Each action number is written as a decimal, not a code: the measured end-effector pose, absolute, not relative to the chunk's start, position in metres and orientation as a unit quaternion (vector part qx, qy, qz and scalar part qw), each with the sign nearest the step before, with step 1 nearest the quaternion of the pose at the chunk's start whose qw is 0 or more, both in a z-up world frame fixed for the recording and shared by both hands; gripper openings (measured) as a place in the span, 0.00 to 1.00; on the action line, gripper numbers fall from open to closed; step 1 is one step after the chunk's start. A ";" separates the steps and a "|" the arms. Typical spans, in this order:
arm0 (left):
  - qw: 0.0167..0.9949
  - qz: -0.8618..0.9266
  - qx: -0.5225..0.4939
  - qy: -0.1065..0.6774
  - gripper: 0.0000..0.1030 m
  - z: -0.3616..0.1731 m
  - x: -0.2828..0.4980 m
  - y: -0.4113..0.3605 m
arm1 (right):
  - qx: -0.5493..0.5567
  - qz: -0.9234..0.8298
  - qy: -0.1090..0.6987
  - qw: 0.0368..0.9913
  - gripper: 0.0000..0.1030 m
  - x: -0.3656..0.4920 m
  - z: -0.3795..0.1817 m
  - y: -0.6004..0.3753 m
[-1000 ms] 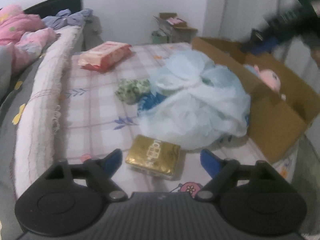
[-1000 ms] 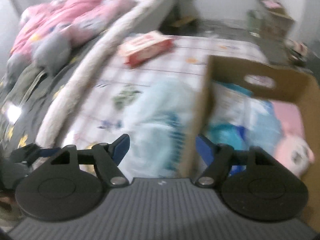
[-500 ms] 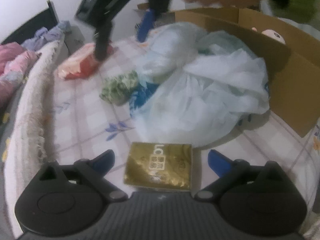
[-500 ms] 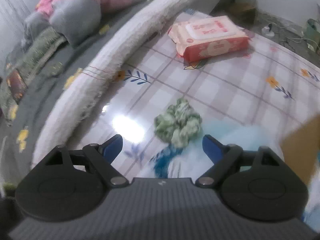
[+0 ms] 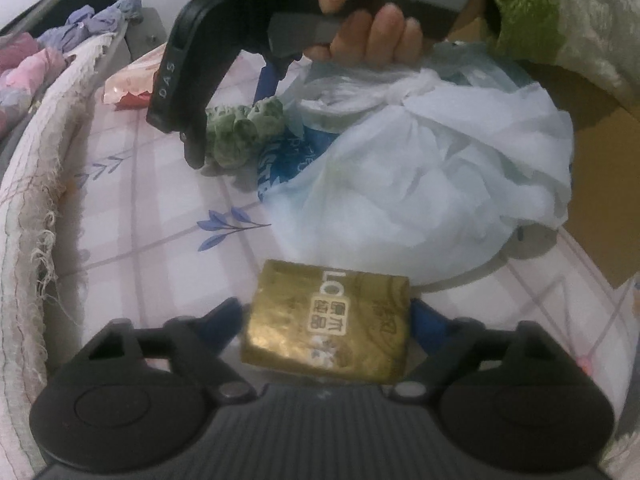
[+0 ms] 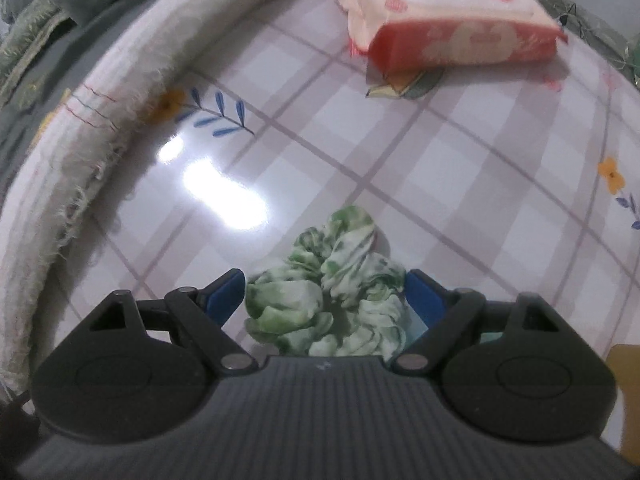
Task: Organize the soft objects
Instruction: 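Grasp the green scrunchie with the right gripper while the left gripper grasps the gold package, then drop the scrunchie into the box with the right gripper while the left gripper carries the gold package in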
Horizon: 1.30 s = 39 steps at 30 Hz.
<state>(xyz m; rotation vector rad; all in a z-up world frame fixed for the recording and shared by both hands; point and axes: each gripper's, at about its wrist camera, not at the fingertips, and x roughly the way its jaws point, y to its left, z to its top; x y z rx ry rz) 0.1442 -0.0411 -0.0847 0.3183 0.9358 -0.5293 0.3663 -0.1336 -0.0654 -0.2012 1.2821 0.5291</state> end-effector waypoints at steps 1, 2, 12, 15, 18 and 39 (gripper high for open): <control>0.848 -0.251 0.150 0.442 0.81 -0.084 0.144 -0.040 | -0.099 0.244 0.585 0.767 0.84 0.365 -0.066 -0.132; 0.849 -0.251 0.149 0.440 0.76 -0.084 0.145 -0.039 | -0.107 0.244 0.583 0.767 0.81 0.364 -0.066 -0.129; 0.859 -0.235 0.128 0.437 0.72 -0.079 0.141 -0.029 | -0.111 0.218 0.566 0.787 0.33 0.357 -0.054 -0.129; 0.864 -0.227 0.125 0.431 0.72 -0.074 0.137 -0.024 | -0.081 0.223 0.549 0.802 0.31 0.353 -0.038 -0.137; 0.871 -0.219 0.120 0.424 0.72 -0.066 0.134 -0.020 | -0.043 0.234 0.521 0.820 0.31 0.345 -0.010 -0.149; 0.913 -0.206 0.092 0.339 0.72 0.009 0.085 -0.017 | 0.142 0.153 0.386 0.899 0.32 0.164 0.122 -0.342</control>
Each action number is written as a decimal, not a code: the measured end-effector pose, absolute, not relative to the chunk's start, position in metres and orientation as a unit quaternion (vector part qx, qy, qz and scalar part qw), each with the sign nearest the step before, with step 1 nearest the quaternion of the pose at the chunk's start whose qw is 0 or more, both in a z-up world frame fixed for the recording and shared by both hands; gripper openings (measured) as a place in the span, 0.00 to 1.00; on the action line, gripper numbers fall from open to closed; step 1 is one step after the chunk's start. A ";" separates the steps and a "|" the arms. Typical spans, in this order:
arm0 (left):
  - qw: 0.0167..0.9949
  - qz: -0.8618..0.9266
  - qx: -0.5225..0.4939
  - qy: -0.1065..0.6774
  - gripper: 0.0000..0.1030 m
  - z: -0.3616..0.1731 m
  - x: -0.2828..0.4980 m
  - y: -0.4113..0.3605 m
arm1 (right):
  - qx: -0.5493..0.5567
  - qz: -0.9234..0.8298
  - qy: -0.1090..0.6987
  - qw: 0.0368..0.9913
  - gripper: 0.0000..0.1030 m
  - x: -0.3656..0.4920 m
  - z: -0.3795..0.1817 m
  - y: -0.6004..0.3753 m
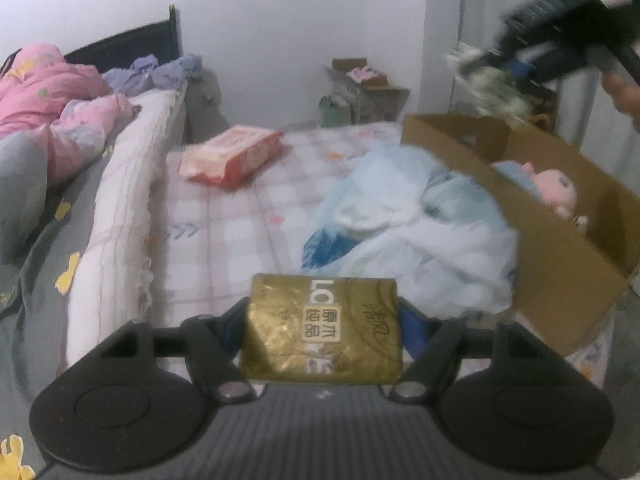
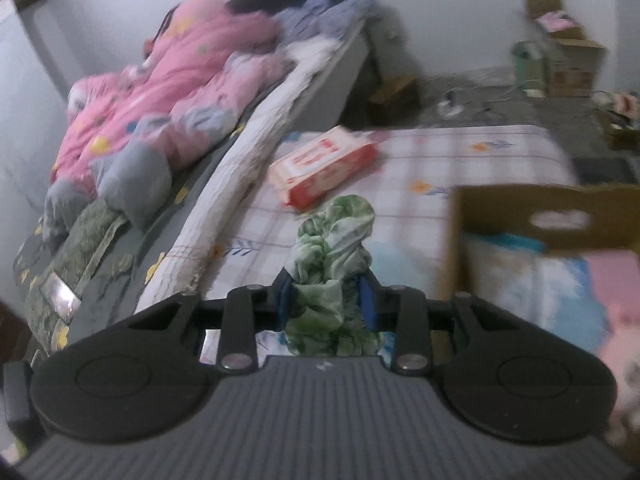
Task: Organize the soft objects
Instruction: 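Drop the scrunchie into the box with the right gripper while the left gripper carries the gold package in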
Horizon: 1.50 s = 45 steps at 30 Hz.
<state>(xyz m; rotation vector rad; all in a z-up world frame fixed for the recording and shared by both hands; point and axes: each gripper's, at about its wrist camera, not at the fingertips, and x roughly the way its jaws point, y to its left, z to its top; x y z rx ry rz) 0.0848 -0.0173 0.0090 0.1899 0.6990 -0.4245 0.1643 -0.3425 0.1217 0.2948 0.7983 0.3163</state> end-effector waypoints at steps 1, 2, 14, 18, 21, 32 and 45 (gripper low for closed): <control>0.914 -0.210 0.092 0.335 0.72 0.012 0.083 -0.019 | 0.149 0.141 0.380 0.902 0.32 0.150 0.125 -0.356; 0.914 -0.216 0.091 0.331 0.72 0.016 0.081 -0.022 | 0.152 0.130 0.377 0.904 0.32 0.138 0.128 -0.368; 0.907 -0.282 0.094 0.299 0.72 0.048 0.059 -0.066 | 0.196 -0.011 0.418 0.887 0.36 0.034 0.078 -0.480; 0.900 -0.300 0.104 0.298 0.72 0.051 0.055 -0.083 | 0.192 -0.028 0.450 0.872 0.39 0.027 0.043 -0.491; 0.894 -0.316 0.111 0.297 0.72 0.056 0.054 -0.097 | 0.154 -0.036 0.475 0.866 0.41 0.027 0.021 -0.489; 0.867 -0.374 0.169 0.282 0.72 0.070 0.060 -0.167 | 0.123 -0.030 0.502 0.855 0.73 0.037 0.002 -0.491; 0.799 -0.449 0.222 0.333 0.72 0.059 0.082 -0.275 | 0.260 -0.075 0.303 0.914 0.77 -0.077 0.065 -0.537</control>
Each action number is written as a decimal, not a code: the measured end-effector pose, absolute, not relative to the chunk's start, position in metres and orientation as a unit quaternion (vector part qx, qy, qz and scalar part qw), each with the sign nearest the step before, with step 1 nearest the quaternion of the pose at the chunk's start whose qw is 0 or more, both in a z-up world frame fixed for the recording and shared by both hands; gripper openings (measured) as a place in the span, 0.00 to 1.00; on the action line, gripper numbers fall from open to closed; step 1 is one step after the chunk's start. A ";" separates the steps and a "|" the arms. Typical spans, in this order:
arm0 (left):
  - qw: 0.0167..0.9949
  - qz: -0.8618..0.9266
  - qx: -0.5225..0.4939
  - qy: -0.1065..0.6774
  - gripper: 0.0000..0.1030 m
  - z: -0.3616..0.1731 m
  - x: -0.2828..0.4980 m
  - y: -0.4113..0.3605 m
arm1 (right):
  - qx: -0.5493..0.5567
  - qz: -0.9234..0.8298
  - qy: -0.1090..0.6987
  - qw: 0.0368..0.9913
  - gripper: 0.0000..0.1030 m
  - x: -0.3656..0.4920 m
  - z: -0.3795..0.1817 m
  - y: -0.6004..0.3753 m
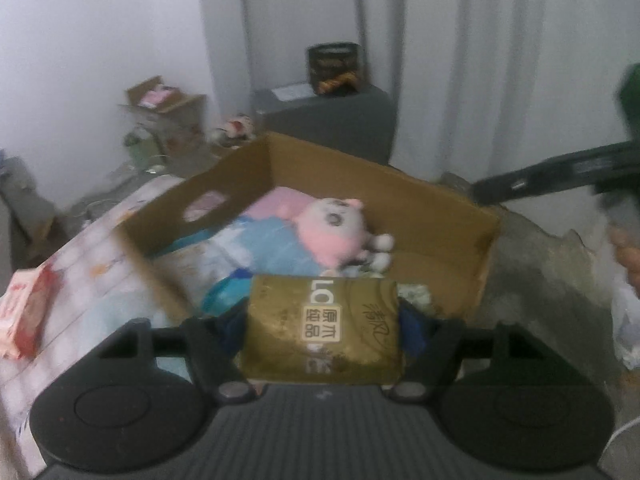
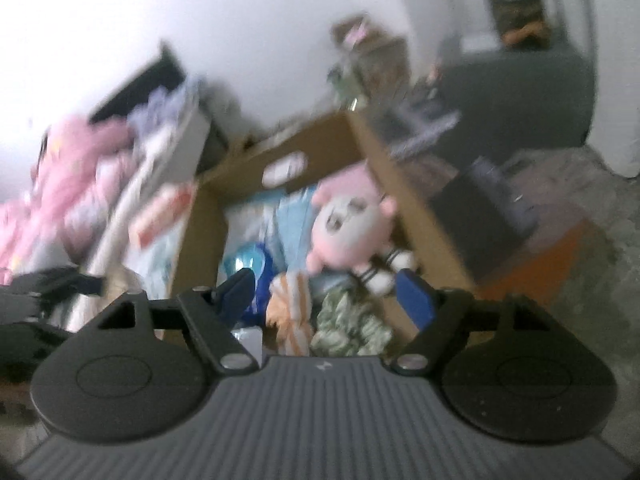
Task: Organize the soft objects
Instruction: 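Drop the scrunchie into the box with the right gripper while the left gripper carries the gold package in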
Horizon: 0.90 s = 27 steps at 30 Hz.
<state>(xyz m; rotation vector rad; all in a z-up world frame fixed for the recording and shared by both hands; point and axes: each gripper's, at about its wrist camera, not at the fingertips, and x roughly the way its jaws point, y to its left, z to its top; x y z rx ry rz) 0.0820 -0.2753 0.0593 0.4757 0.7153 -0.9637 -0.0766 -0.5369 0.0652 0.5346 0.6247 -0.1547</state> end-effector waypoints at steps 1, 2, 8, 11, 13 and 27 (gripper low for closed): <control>0.793 -0.455 0.229 0.335 0.72 0.057 0.083 -0.287 | 0.264 -0.086 0.287 0.917 0.78 -0.090 0.068 -0.540; 0.787 -0.459 0.234 0.338 0.72 0.055 0.083 -0.298 | 0.269 -0.097 0.272 0.919 0.79 -0.103 0.069 -0.542; 0.755 -0.488 0.245 0.363 0.72 0.032 0.090 -0.368 | 0.322 -0.154 0.228 0.906 0.79 -0.167 0.051 -0.556; 0.750 -0.489 0.245 0.372 0.73 0.014 0.095 -0.397 | 0.354 -0.176 0.219 0.892 0.79 -0.189 0.033 -0.559; 0.745 -0.494 0.235 0.382 0.73 -0.001 0.100 -0.413 | 0.372 -0.186 0.211 0.884 0.79 -0.199 0.022 -0.562; 0.733 -0.468 0.168 0.465 0.80 -0.015 0.137 -0.409 | 0.430 -0.194 0.225 0.853 0.79 -0.214 -0.033 -0.561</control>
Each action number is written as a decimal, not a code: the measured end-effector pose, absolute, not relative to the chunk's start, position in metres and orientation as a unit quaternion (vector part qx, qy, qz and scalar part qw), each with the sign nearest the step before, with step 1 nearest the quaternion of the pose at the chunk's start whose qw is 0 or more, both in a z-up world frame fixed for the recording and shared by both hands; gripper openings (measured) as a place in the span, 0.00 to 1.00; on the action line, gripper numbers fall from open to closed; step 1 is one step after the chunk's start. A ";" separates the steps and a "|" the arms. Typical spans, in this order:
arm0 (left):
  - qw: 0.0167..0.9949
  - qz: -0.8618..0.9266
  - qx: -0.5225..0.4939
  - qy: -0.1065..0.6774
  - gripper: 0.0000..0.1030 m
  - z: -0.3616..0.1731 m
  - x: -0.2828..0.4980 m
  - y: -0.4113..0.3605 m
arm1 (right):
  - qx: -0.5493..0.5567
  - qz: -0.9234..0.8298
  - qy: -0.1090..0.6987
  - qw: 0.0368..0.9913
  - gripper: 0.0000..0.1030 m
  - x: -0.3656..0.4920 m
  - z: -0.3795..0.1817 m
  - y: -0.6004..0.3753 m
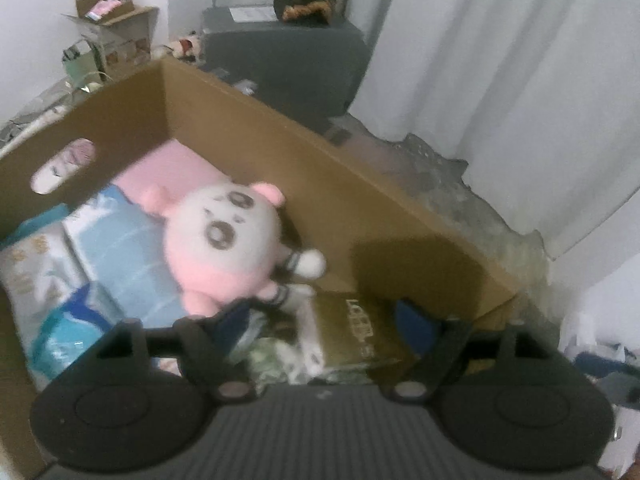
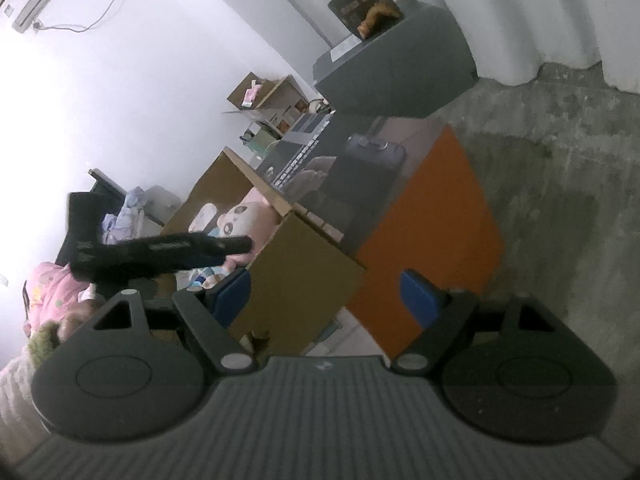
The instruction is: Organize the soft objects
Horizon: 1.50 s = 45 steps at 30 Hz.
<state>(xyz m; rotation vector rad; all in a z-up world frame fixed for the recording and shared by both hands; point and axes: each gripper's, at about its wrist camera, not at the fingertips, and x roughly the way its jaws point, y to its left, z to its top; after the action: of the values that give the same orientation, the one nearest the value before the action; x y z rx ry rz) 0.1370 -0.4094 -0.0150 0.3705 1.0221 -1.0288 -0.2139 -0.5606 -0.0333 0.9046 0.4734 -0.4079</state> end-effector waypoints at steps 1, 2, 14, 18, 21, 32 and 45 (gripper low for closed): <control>0.736 -0.467 0.166 0.462 0.80 -0.008 0.137 -0.402 | 0.432 -0.193 0.225 0.852 0.79 -0.213 -0.033 -0.559; 0.738 -0.467 0.163 0.459 0.80 0.001 0.137 -0.394 | 0.432 -0.191 0.224 0.852 0.79 -0.212 -0.034 -0.556; 0.829 -0.390 0.127 0.381 0.95 0.082 0.086 -0.243 | 0.375 -0.175 0.209 0.886 0.88 -0.191 -0.010 -0.495; 0.851 -0.342 0.107 0.385 0.97 0.076 0.071 -0.193 | 0.330 -0.161 0.221 0.904 0.92 -0.179 0.008 -0.468; 0.862 -0.313 0.088 0.389 0.97 0.069 0.064 -0.163 | 0.295 -0.147 0.230 0.916 0.97 -0.169 0.026 -0.446; 0.881 -0.249 0.037 0.401 1.00 0.040 0.040 -0.107 | 0.151 -0.086 0.299 0.938 0.99 -0.117 0.055 -0.350; 0.891 -0.202 0.031 0.405 1.00 0.028 0.038 -0.096 | 0.131 -0.068 0.356 0.923 0.99 -0.087 0.046 -0.323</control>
<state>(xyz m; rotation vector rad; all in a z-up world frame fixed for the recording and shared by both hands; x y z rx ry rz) 0.0375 -0.0965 0.0281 0.0652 0.8415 -0.4194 -0.0873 -0.3229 0.0457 0.2694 0.7305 -0.1402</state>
